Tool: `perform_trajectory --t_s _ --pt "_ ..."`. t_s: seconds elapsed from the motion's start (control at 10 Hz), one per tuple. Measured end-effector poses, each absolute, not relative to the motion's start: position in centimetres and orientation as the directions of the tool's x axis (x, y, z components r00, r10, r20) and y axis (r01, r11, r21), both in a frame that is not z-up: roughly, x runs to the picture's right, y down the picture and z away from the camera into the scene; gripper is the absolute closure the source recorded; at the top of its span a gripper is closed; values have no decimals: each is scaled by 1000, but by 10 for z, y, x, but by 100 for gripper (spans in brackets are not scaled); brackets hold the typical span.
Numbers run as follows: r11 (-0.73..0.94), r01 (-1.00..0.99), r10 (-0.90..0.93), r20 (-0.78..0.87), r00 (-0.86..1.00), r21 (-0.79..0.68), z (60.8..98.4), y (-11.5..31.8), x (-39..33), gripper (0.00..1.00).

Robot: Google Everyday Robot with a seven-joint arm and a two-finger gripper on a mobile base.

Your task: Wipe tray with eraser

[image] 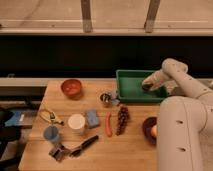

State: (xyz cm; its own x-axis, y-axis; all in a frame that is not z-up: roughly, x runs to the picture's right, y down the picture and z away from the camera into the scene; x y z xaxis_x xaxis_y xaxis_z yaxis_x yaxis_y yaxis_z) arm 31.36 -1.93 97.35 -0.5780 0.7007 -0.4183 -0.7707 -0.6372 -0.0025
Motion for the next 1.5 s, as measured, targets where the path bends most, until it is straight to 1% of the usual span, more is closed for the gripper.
perform_trajectory --t_s 0.2,0.5,0.8,1.0,1.2,1.3,1.5 --pt "-621 -782 714 -444 -541 -46 979 -22 281 100" --pt "-580 -806 746 -473 -469 -117 958 -12 246 100" --pt "-571 -816 750 -464 -470 -96 940 -2 260 100" --pt "-581 -813 746 -425 -512 -40 936 -3 296 100" --pt "-599 -801 737 -400 -545 -11 950 -19 317 100" --pt "-608 -794 726 -404 -557 3 963 -26 321 100" --pt "-609 -793 718 -419 -556 7 982 -37 313 100"
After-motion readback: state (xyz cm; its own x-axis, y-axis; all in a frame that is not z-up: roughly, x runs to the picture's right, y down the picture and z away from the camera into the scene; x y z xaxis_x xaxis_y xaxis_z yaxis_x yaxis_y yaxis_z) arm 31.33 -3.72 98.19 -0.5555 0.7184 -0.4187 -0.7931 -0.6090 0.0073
